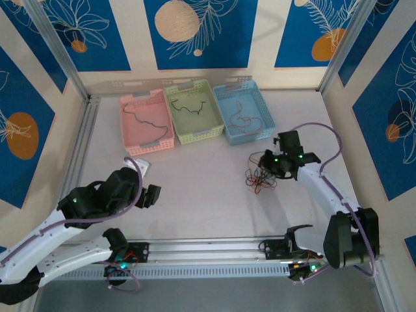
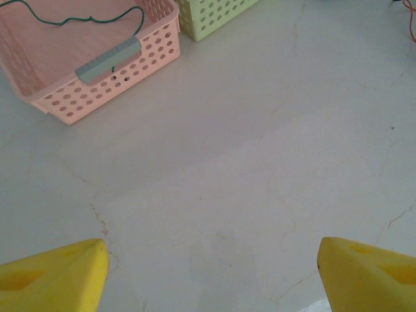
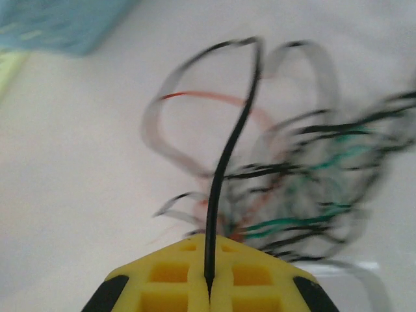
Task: Untangle the cables
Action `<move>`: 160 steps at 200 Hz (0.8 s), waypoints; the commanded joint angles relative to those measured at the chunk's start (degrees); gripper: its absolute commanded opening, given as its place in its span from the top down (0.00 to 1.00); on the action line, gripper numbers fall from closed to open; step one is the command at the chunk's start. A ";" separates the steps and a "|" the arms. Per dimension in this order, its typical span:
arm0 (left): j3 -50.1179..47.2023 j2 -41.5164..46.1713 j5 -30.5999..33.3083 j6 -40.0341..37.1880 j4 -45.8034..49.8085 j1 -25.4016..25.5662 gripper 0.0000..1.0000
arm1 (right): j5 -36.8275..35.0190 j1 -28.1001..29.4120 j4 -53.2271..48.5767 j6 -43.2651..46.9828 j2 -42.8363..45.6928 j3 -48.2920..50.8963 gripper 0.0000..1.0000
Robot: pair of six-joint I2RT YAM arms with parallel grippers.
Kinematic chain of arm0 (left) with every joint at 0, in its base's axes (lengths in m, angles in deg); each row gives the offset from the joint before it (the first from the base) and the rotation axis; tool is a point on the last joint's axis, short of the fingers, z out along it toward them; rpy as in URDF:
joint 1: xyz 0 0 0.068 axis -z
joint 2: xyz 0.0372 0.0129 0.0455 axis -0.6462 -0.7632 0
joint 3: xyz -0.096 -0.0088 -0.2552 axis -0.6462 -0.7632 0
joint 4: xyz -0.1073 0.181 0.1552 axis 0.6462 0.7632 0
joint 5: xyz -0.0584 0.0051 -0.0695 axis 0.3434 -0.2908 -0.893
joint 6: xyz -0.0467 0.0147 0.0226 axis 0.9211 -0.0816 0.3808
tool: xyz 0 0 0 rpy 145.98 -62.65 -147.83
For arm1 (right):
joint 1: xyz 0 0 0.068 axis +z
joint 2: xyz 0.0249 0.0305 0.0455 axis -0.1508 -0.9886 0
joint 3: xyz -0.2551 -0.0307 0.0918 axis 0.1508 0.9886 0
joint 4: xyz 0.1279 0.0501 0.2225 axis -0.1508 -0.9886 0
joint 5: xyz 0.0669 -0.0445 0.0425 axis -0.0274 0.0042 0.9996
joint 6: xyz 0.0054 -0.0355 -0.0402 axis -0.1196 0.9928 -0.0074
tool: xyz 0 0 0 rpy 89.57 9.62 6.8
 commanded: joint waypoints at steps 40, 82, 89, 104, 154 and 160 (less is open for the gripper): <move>-6.04 -2.40 -10.17 5.44 -13.69 -0.57 0.17 | 4.80 27.45 2.13 3.63 -5.97 -15.09 1.00; -10.37 -0.75 -11.25 8.16 -17.22 -0.57 0.18 | 4.79 28.86 6.98 3.06 -1.02 -14.54 1.00; -10.91 -0.41 -11.47 8.34 -17.48 -0.61 0.17 | 4.25 27.37 8.62 2.26 0.09 -12.16 1.00; -11.64 -0.53 -12.08 8.57 -18.11 -0.55 0.17 | 5.45 21.93 10.61 -0.35 1.41 -7.40 1.00; -14.14 -5.61 -15.75 9.14 -23.92 -0.56 0.18 | 4.82 10.81 10.83 -2.04 -0.29 2.63 1.00; -14.43 -6.60 -16.28 9.14 -24.86 -0.52 0.18 | 4.24 9.93 10.74 -2.15 -0.19 3.53 1.00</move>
